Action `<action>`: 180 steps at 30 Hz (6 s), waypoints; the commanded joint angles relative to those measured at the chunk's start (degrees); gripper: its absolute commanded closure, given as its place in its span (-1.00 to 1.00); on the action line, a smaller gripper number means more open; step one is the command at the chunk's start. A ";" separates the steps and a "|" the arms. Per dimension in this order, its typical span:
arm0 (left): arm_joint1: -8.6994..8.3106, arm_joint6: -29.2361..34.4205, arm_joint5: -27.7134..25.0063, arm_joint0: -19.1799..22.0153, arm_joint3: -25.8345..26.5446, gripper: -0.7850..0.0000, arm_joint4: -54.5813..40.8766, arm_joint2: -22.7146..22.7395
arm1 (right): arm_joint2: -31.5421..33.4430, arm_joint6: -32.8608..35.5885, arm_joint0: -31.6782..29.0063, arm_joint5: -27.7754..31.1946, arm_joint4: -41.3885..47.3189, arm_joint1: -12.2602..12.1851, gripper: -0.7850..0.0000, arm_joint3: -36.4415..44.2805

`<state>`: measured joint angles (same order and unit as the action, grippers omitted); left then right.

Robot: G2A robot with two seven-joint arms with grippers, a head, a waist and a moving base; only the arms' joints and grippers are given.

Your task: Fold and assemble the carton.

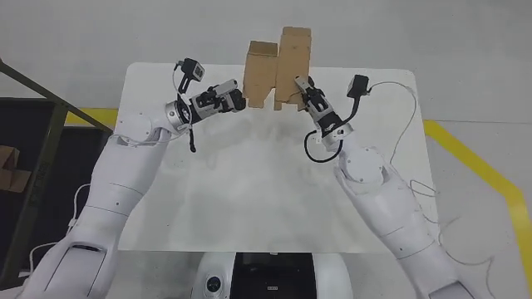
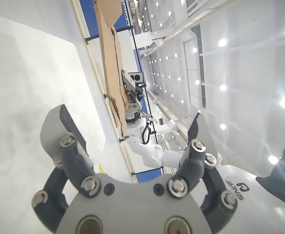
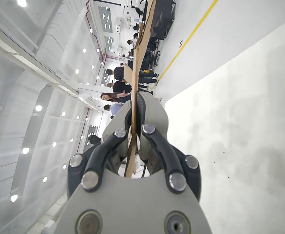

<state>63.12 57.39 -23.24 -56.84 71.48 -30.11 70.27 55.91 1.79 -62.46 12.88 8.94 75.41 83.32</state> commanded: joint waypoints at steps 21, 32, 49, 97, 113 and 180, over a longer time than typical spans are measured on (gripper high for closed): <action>0.44 -2.40 -0.38 -0.57 0.24 1.00 0.16 -0.18 | -2.01 -0.48 -1.58 1.42 -3.89 2.08 1.00 1.40; 0.34 -1.77 0.92 -1.12 1.87 1.00 -0.74 0.79 | 0.64 1.25 -3.25 3.13 -2.00 2.30 -1.00 2.03; -4.03 30.61 6.97 3.50 0.69 1.00 5.84 6.98 | 8.63 39.24 -0.30 7.20 12.40 -0.03 -1.00 -4.67; -9.57 7.29 -1.31 -1.21 2.19 -1.00 -12.30 7.13 | 9.05 33.77 0.04 3.41 14.64 -0.44 1.00 -5.98; -7.79 -6.01 -3.22 -4.35 6.90 -1.00 -4.28 2.62 | 5.02 22.26 -3.48 1.30 12.21 0.96 1.00 0.20; -7.47 13.98 -1.36 -1.38 2.89 1.00 0.23 5.69 | 6.01 62.67 4.87 14.40 17.37 0.20 -1.00 -13.45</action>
<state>55.63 71.34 -24.61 -58.24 74.37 -29.95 76.10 62.04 64.50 -57.62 27.24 26.22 75.60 69.91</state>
